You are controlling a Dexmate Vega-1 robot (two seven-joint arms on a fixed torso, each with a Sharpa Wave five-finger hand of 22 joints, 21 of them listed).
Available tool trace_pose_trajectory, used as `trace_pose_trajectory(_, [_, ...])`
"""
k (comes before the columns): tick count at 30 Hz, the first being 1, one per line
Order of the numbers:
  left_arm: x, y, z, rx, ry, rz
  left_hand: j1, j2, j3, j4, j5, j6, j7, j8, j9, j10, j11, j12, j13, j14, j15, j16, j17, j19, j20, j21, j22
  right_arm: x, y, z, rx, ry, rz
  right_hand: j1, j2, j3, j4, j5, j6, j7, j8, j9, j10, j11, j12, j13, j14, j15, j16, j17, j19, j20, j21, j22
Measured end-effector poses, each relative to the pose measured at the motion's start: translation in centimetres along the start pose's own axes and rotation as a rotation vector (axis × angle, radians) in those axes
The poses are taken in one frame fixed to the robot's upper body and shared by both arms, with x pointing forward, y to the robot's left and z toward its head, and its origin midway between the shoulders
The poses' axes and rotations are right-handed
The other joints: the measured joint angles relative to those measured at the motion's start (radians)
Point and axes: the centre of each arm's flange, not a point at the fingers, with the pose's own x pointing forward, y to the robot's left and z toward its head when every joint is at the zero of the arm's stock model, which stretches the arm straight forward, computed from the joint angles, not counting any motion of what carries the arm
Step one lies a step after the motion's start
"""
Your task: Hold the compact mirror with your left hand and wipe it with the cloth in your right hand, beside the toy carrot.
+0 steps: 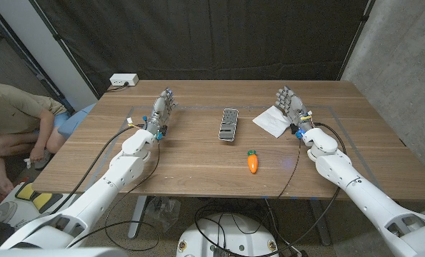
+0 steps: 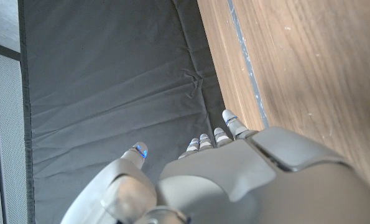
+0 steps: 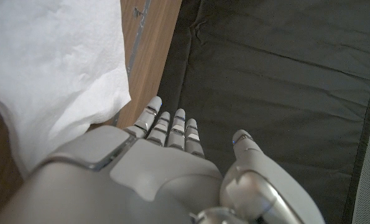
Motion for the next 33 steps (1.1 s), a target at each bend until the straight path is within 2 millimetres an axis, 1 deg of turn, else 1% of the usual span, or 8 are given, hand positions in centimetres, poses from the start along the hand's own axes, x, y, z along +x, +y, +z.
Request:
trace_pose_trajectory(4, [0.0,0.0,0.0,0.001,-0.001,-0.003,0.0,0.0,0.0,0.0,0.0,-0.001,-0.001,0.0,0.0,-0.002,-0.002,0.0,0.0,-0.002,-0.002,0.0,0.0,0.0,0.0,0.001,0.0,-0.1,0.1,0.0,-0.003,-0.001,0.0,0.0,0.0,0.0,0.0,0.0,0.0,0.0,0.0,0.0,0.0,0.0,0.0,0.0,0.0,0.0,0.0,0.0,0.0,0.0,0.002,0.0])
trace_pose_trajectory(8, [0.0,0.2,0.2,-0.003,-0.007,0.0,0.006,0.006,-0.005,-0.017,-0.002,-0.002,-0.047,0.005,0.0,-0.001,-0.021,0.011,-0.001,-0.003,-0.011,0.011,-0.002,0.0,0.0,0.001,0.0,-0.2,0.3,0.0,-0.006,0.003,0.004,-0.004,-0.004,0.0,0.0,0.0,0.0,0.0,0.0,0.0,0.0,0.0,0.0,0.0,0.008,0.009,0.0,0.0,0.0,0.0,0.002,0.0])
trace_pose_trajectory(9, [0.0,0.2,0.2,0.0,-0.006,-0.004,0.015,0.014,-0.009,-0.032,-0.009,-0.002,-0.067,0.007,0.0,-0.001,-0.024,0.012,0.0,0.008,0.001,0.019,-0.003,-0.008,0.014,-0.002,0.0,-0.2,0.4,0.0,-0.005,0.003,0.002,-0.004,-0.004,0.0,0.0,0.003,0.0,0.0,0.0,0.0,0.0,0.0,0.0,0.0,0.013,0.013,0.0,0.0,0.0,0.0,0.002,0.0])
trace_pose_trajectory(11, [-0.1,0.6,0.5,-0.018,-0.02,0.017,0.041,-0.012,-0.02,-0.056,-0.02,-0.002,-0.107,0.007,0.0,-0.001,-0.031,0.013,0.0,0.071,0.037,0.03,-0.003,-0.002,0.083,-0.015,0.002,-0.3,0.3,-0.2,-0.009,0.008,0.002,0.004,-0.012,-0.006,-0.006,0.004,0.0,0.0,0.0,0.0,0.003,0.003,0.0,0.0,0.016,0.024,0.0,-0.002,0.0,0.0,-0.002,0.0])
trace_pose_trajectory(14, [-0.2,0.7,0.6,-0.004,-0.013,0.007,0.08,-0.03,-0.023,-0.082,-0.024,-0.001,-0.131,0.016,0.0,0.044,-0.022,0.025,0.0,0.153,0.052,0.043,-0.002,0.013,0.138,-0.023,0.005,-0.3,0.5,-0.2,-0.021,0.012,0.008,0.019,-0.028,-0.01,-0.024,0.004,-0.015,0.014,0.0,0.0,0.006,0.009,0.0,0.0,0.017,0.033,0.0,-0.008,0.0,0.0,-0.01,-0.003])
trace_pose_trajectory(19, [-0.4,0.7,0.8,0.033,0.001,-0.015,0.134,-0.058,-0.021,-0.124,-0.036,0.003,-0.135,0.035,0.005,0.128,-0.007,0.044,0.005,0.211,0.051,0.043,0.0,0.033,0.161,-0.024,0.009,-0.4,0.7,-0.2,-0.03,0.015,0.006,0.035,-0.042,-0.005,-0.04,0.004,-0.022,0.022,0.0,0.0,-0.004,0.019,0.0,0.0,0.025,0.04,0.0,-0.012,0.004,0.004,-0.018,-0.003])
trace_pose_trajectory(27, [-0.8,0.2,0.3,0.184,0.083,-0.078,0.231,-0.103,-0.025,-0.191,-0.059,0.186,-0.093,0.07,0.005,0.341,0.01,0.082,0.009,0.38,0.032,0.07,0.005,0.203,0.139,0.015,0.017,-0.9,0.7,0.2,-0.029,0.006,-0.005,0.051,-0.041,-0.006,-0.059,0.004,-0.022,0.021,0.0,0.0,-0.002,0.021,0.0,0.0,0.025,0.04,0.0,-0.012,0.004,0.004,-0.025,-0.003])
trace_pose_trajectory(33, [-0.9,0.1,0.4,0.239,0.111,-0.117,0.262,-0.117,-0.028,-0.21,-0.066,0.26,-0.08,0.082,0.009,0.405,0.014,0.085,0.009,0.433,0.021,0.07,0.009,0.269,0.132,0.04,0.019,-1.3,1.0,0.7,-0.058,0.002,-0.001,0.063,-0.047,-0.003,-0.067,0.004,-0.022,0.021,0.0,0.0,0.001,0.024,0.0,0.0,0.03,0.045,0.0,-0.012,0.011,0.011,-0.025,-0.003])
